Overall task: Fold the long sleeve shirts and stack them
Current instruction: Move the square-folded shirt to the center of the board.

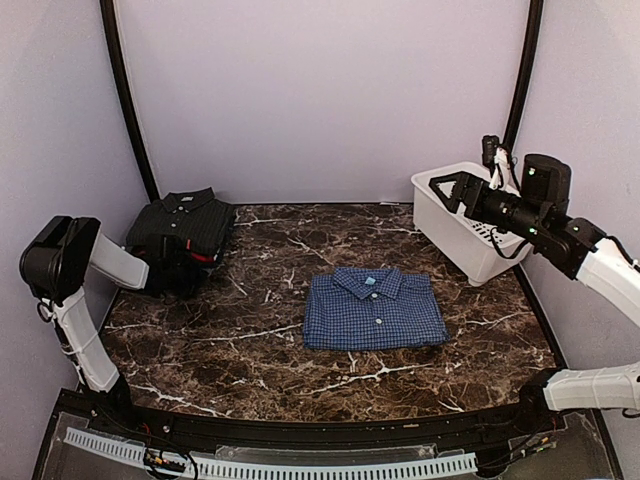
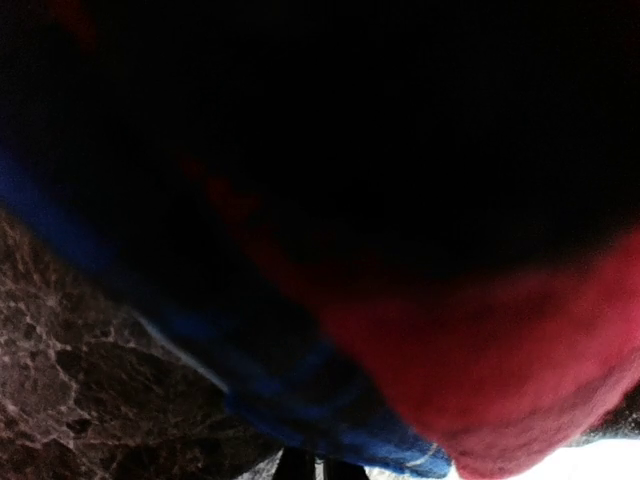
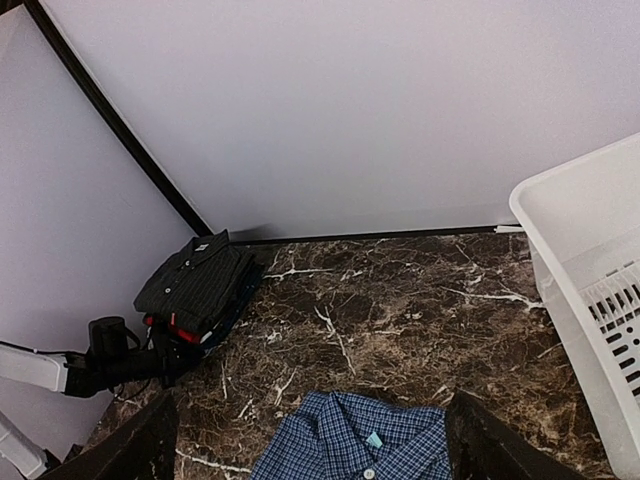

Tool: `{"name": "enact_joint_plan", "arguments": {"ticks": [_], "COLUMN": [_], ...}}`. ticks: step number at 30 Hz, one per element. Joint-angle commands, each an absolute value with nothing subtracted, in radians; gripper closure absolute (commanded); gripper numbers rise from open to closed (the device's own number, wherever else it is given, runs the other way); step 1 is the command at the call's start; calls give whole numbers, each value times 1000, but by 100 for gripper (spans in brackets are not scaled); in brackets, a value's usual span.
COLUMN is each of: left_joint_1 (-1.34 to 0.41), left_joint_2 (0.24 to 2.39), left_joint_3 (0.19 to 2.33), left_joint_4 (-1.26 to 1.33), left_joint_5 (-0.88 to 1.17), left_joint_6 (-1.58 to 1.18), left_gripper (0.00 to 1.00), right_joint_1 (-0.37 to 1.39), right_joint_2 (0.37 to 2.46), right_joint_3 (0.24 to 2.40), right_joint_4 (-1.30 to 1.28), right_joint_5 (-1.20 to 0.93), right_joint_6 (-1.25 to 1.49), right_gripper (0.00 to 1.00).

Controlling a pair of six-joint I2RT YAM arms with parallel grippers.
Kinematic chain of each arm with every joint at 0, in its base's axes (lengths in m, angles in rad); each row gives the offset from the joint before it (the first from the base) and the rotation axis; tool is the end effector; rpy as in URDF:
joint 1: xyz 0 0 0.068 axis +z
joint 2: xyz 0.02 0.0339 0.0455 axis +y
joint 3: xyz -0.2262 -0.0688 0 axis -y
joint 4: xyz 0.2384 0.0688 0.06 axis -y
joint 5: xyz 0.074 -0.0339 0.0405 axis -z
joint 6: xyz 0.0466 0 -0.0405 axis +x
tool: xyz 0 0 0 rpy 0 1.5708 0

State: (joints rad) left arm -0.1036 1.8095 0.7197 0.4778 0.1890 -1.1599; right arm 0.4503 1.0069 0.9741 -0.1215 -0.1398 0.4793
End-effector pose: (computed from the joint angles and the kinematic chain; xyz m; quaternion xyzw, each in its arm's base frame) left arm 0.3323 -0.0434 0.0809 -0.4075 0.7849 -0.3387 0.3211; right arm 0.2295 0.1182 0.3384 -0.0344 0.7582 0.3383 0.5563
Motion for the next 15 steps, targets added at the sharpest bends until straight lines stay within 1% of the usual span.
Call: {"name": "enact_joint_plan", "arguments": {"ticks": [1,7,15], "left_joint_1": [-102,-153,-345], "left_joint_2": [1806,1694,1559], "left_joint_3": [715,645,529], "left_joint_4": [451,431,425], "left_joint_5": [213,206,116], "left_joint_6": [-1139,-1152,-1249], "left_gripper": [100,100,100], "right_joint_1": [446,446,446], "right_joint_2": [1009,1027,1079], "right_joint_3": [994,986,986], "right_joint_4": [-100,-83,-51], "right_joint_5": [-135,-148,-195], "right_joint_6": [465,466,471], "right_gripper": [11,11,11]}}
